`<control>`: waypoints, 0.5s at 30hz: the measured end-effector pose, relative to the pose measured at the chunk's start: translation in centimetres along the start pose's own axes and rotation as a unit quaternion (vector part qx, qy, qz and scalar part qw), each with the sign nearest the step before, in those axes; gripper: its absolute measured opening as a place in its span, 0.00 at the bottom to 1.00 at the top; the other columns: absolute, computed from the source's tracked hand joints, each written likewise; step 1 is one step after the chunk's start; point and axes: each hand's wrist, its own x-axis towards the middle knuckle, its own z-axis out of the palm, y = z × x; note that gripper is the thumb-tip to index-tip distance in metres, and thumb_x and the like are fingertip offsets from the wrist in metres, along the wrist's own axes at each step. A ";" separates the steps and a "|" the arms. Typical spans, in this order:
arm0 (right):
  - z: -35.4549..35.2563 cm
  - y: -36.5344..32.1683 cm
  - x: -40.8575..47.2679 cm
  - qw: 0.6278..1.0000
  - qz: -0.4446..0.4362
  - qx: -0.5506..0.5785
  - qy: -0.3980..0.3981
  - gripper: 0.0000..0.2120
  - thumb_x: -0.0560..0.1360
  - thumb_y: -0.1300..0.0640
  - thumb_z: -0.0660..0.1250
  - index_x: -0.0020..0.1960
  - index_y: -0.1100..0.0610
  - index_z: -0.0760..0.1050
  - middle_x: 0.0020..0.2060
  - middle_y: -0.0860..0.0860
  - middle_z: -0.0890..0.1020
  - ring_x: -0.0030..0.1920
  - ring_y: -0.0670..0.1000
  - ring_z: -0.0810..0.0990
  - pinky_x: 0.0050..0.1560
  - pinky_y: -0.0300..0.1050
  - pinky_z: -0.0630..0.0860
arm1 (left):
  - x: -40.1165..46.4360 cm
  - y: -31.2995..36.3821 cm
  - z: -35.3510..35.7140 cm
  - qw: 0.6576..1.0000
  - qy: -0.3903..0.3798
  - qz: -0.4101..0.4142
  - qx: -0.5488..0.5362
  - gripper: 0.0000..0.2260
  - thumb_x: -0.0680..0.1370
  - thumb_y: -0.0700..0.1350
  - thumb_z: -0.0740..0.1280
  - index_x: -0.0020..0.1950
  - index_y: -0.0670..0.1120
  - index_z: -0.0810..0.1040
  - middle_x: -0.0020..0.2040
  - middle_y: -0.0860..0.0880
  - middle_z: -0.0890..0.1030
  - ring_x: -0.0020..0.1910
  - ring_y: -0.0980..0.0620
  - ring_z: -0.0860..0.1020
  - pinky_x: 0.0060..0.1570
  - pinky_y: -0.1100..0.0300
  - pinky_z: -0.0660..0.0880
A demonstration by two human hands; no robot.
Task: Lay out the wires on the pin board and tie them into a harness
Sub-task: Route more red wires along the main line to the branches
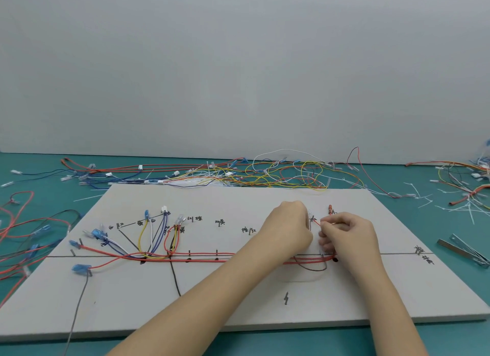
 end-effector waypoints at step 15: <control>-2.0 -3.6 -2.2 0.985 0.038 -0.009 -0.171 0.20 0.78 0.47 0.64 0.41 0.65 0.80 0.34 0.57 0.83 0.29 0.54 0.81 0.30 0.42 0.76 | -2.2 0.3 -0.8 0.975 -0.088 -0.073 -0.190 0.08 0.71 0.39 0.67 0.36 0.37 0.82 0.31 0.41 0.82 0.27 0.50 0.76 0.34 0.58 0.77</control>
